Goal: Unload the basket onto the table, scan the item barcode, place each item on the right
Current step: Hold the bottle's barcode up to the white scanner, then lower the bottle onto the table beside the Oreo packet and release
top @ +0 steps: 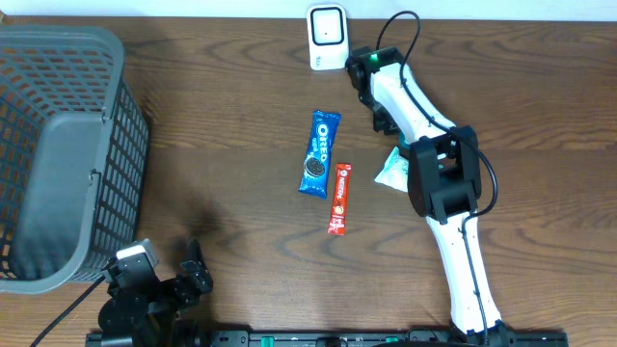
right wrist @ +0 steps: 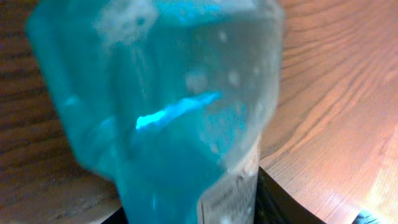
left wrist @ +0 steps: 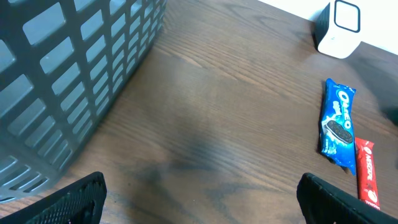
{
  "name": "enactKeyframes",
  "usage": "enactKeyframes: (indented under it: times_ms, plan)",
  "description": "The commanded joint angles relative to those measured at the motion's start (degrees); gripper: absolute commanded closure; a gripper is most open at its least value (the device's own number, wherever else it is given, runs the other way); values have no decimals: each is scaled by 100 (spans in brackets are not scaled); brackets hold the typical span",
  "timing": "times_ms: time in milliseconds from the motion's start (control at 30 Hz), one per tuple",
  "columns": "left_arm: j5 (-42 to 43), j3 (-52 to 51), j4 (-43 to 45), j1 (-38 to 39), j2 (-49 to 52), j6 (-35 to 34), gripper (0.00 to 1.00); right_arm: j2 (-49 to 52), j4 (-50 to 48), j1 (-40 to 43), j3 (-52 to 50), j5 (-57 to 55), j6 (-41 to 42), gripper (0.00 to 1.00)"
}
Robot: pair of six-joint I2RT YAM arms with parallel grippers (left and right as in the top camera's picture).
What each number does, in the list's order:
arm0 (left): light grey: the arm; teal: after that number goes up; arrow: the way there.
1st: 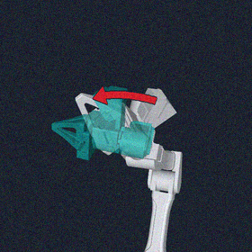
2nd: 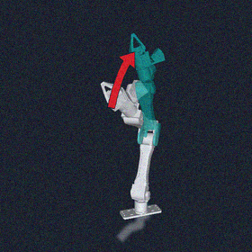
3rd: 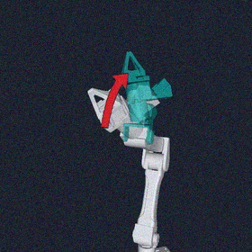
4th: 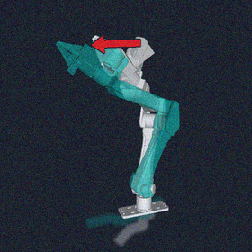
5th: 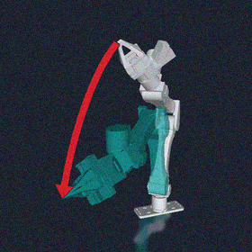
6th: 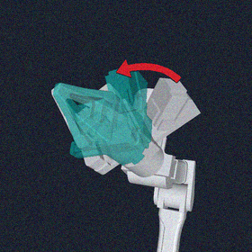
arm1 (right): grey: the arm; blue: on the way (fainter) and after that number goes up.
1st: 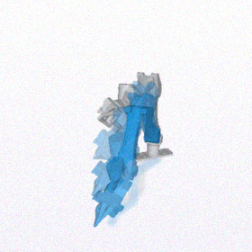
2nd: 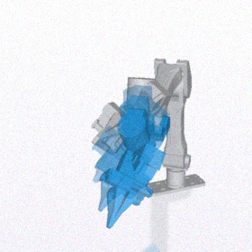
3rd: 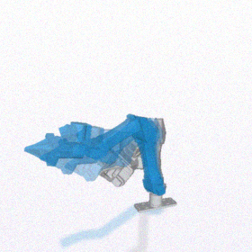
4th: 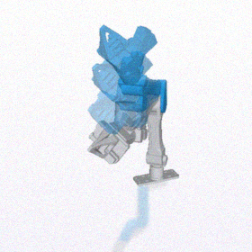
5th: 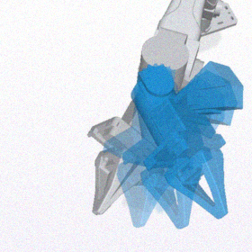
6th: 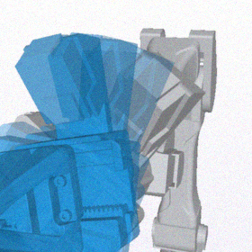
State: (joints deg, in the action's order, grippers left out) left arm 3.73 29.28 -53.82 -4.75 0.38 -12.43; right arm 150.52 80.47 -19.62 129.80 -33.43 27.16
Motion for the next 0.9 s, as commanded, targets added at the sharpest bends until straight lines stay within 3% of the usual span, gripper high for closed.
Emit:
enactKeyframes:
  times_ms: [0, 233, 600, 700, 867]
  plan:
    - [11, -17, -15, 0, 17, -33, 2, 951, -234, 44, -286, 3373, -977, 64]
    - [11, -17, -15, 0, 17, -33, 2, 708, -181, 39, -142, 5209, -2061, 65]
    - [11, -17, -15, 0, 17, -33, 2, 269, 181, -42, -133, 6913, -2931, 65]
    - [11, -17, -15, 0, 17, -33, 2, 282, 146, -85, -155, 6983, -3112, 63]
    - [11, -17, -13, 0, 17, -35, 2, 282, 28, -151, -155, 5991, -2796, 55]
